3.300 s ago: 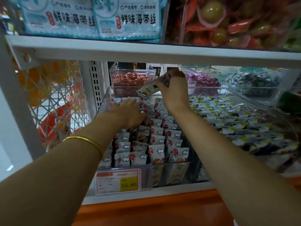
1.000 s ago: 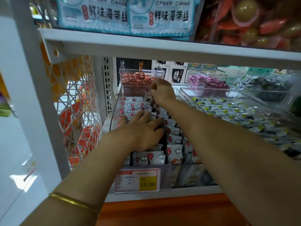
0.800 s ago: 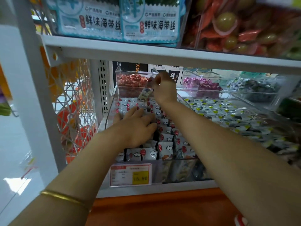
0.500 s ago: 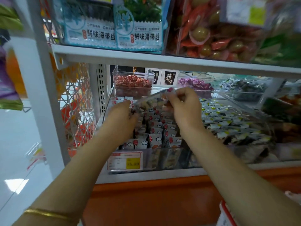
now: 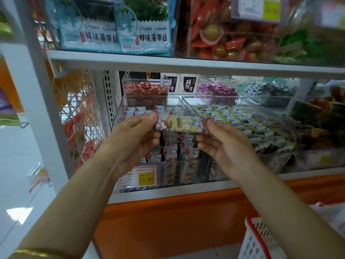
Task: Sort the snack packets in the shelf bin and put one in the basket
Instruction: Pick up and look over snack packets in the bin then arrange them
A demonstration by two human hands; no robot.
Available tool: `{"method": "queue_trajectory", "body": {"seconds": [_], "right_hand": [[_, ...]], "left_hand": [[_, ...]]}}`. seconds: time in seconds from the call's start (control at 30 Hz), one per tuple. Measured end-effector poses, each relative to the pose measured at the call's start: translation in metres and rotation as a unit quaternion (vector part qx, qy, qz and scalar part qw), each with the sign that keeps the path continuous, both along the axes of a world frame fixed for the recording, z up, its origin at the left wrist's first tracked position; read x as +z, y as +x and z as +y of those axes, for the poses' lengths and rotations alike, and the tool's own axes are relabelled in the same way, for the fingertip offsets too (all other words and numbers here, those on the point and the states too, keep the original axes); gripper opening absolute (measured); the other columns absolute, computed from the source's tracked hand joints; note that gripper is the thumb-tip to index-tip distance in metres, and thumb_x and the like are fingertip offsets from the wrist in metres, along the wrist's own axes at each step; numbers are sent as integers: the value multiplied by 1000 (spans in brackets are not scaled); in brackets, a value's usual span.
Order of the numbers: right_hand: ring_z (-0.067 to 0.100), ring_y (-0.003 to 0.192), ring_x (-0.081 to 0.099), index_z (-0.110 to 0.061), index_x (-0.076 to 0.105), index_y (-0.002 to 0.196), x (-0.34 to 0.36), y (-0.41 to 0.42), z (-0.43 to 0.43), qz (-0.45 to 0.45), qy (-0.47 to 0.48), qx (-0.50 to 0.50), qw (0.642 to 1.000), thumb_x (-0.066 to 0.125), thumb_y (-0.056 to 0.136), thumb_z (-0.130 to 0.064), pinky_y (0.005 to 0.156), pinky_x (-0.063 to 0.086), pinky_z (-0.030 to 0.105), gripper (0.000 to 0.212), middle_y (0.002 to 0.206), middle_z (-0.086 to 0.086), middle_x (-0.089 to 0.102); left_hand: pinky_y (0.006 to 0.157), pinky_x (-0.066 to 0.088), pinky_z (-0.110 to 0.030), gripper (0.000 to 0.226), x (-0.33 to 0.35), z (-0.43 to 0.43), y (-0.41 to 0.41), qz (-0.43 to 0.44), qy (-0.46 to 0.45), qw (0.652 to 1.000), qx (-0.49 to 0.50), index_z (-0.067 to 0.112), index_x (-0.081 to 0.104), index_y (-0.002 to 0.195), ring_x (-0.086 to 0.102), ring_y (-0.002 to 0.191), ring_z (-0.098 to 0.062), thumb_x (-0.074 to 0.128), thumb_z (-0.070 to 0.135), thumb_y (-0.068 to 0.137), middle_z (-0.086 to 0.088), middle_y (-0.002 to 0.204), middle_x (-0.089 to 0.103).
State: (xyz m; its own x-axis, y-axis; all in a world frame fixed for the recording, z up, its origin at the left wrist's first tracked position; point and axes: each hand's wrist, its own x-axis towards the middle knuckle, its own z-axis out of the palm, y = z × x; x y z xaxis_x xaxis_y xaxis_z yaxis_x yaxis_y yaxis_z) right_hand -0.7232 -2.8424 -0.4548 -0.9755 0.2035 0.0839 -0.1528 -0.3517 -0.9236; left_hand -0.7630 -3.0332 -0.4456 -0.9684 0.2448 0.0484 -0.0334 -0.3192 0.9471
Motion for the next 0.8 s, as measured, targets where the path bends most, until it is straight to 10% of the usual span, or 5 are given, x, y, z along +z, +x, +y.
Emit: {"method": "queue_trajectory", "body": {"seconds": [0.43,0.8], "right_hand": [[8,44,55,-7,60,95,-7,-9,-5,-57,-148,116,981,58,81,-20,42,47,17,19,56,2,58],[21,57,68,-10,58,87,-8,-7,-5,6,16,-1,1000,54,92,-29,48,55,27,20,65,7,69]], "left_hand": [[41,46,-13,17,-6,-4,0,-32,39,998,46,12,62,77,51,43,-3,53,10,91,4,54,55],[58,56,-23,18,-3,-10,6,24,-35,999,-2,14,71,97,69,71,-20,56,11,88,-4,85,71]]}}
